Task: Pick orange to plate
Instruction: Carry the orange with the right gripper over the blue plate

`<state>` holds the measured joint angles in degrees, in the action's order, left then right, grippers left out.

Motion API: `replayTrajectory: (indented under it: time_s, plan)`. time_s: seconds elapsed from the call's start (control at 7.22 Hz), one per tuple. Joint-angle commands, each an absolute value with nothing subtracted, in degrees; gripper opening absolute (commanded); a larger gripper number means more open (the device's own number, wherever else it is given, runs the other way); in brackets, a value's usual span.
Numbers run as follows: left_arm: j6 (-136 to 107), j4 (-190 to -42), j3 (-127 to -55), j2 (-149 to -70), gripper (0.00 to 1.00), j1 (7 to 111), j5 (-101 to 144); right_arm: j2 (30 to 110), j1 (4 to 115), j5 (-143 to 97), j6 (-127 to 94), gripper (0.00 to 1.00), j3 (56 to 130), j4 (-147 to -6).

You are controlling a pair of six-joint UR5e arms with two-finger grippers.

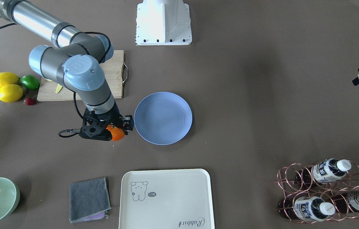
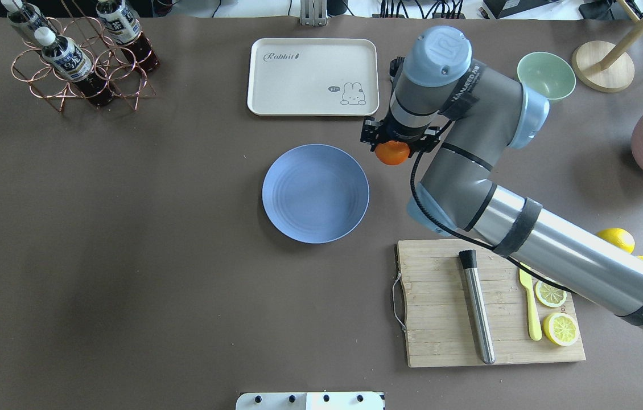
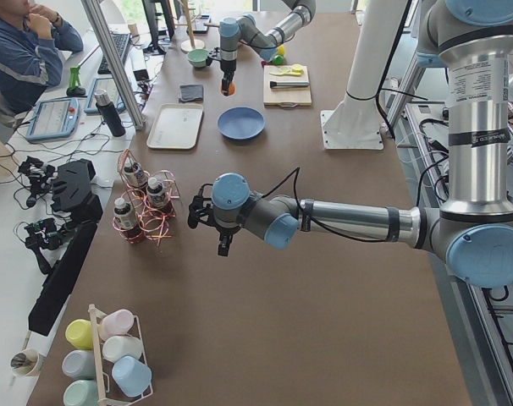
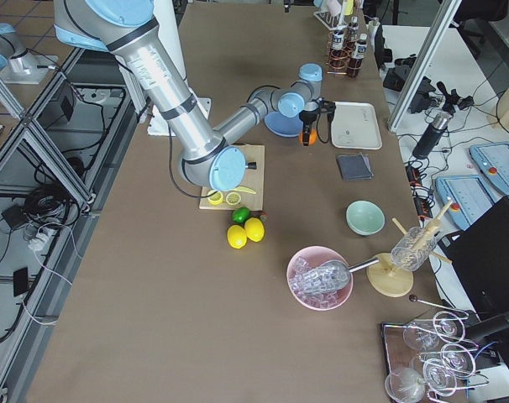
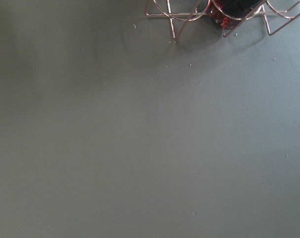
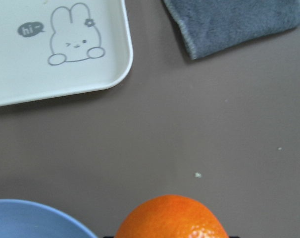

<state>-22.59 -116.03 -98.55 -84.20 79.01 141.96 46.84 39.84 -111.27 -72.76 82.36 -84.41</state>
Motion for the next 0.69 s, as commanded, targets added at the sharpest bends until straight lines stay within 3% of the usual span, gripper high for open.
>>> replayTrajectory:
  time_s: [0.0,0.42,0.55]
  plan:
    - [-22.59,-115.93,-98.44,-84.20,0.98,79.01,142.29,39.49,33.25,-105.41,-82.49,0.00,76.76,-85.17]
    - [-22.59,-116.28,-99.05,-82.27,0.98,78.93,142.38,37.62,28.48,-101.51,-85.34,0.00,74.97,-84.82]
    - [-22.59,-116.37,-99.14,-82.00,0.98,79.01,142.38,37.62,28.56,-101.43,-84.91,0.41,74.45,-84.73]
